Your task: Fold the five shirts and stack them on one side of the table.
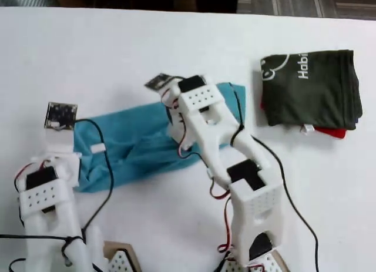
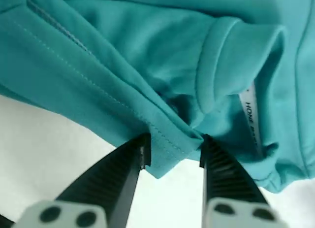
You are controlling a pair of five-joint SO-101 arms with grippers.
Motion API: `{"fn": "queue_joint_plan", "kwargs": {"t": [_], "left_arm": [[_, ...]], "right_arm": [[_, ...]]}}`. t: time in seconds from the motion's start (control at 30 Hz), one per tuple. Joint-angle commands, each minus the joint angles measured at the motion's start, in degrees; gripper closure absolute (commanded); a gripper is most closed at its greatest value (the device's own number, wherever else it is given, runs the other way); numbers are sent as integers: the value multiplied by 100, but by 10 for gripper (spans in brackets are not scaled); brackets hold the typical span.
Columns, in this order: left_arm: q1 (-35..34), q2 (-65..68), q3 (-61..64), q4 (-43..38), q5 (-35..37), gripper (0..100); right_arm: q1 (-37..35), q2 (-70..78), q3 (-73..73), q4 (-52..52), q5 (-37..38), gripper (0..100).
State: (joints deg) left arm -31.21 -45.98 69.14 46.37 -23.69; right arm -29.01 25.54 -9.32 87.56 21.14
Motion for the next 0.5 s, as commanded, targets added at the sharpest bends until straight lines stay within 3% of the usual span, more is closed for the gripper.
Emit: {"fn": "queue_joint_plan", "kwargs": {"t": [0.0, 0.3, 0.47], "left_arm": [[35, -88, -66, -53, 18, 976], [9, -88, -66, -53, 18, 976], [9, -88, -66, -53, 18, 976]], "right_arm": [[48, -374, 26, -259, -9, 832], [57, 242, -18, -374, -9, 836], [84, -66, -97, -505, -53, 988]]}}
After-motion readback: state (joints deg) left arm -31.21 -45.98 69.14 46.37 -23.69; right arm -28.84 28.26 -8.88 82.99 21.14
